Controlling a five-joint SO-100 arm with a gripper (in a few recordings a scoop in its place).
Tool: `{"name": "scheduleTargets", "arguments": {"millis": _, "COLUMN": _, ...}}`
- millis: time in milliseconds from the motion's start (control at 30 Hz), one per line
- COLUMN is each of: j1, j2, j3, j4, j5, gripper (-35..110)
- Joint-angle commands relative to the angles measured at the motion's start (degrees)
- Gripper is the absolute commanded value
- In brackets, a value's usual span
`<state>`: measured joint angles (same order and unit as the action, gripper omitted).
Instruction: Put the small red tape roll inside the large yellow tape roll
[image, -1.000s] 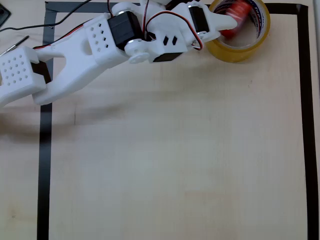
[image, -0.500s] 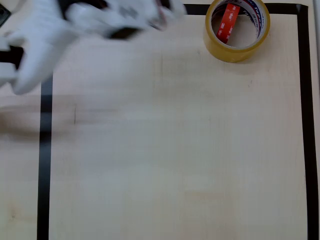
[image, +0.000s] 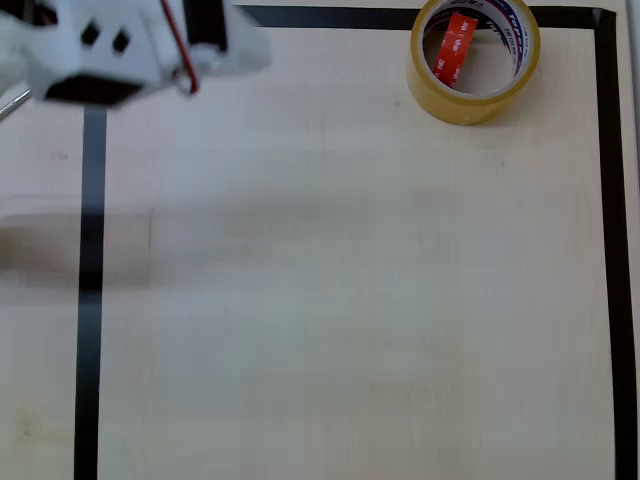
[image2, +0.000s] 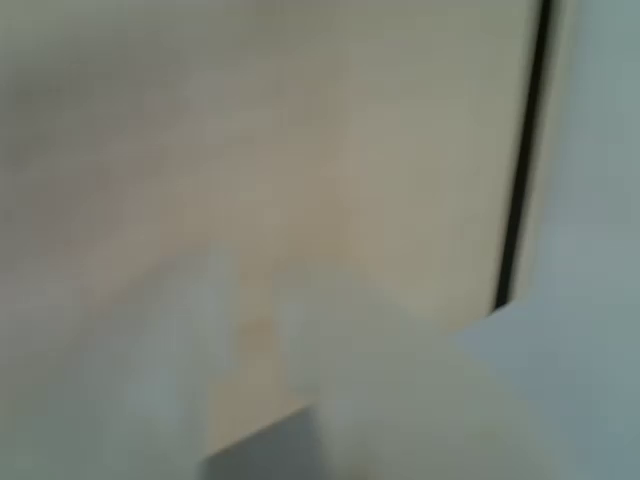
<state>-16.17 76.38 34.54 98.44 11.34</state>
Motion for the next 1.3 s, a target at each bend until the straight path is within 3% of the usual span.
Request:
{"name": "scheduleTargets", "arguments": {"millis": 0, "j1": 1.49, "j2": 40.78, "j3": 58.89, "j4": -29.79, "j5": 1.93, "gripper": 0}}
{"name": "scheduleTargets", "arguments": {"millis": 200, "j1": 5.80, "j2": 62.84, "j3": 93.34, "j4": -44.56, "j5": 1.85, "gripper": 0}}
{"name": "scheduleTargets", "arguments": {"millis": 400, "j1": 8.00, "j2": 82.71, "j3": 115.66, "j4": -52.65, "j5": 1.76, "gripper": 0}}
{"name": "scheduleTargets", "arguments": {"millis": 700, "j1": 9.93, "j2": 114.43, "j3": 139.83, "j4": -51.42, "j5": 1.32, "gripper": 0}}
{"name": "scheduleTargets", "arguments": {"millis": 1267, "j1": 12.57, "j2": 114.79, "j3": 143.96, "j4": -48.43, "j5": 0.44, "gripper": 0}}
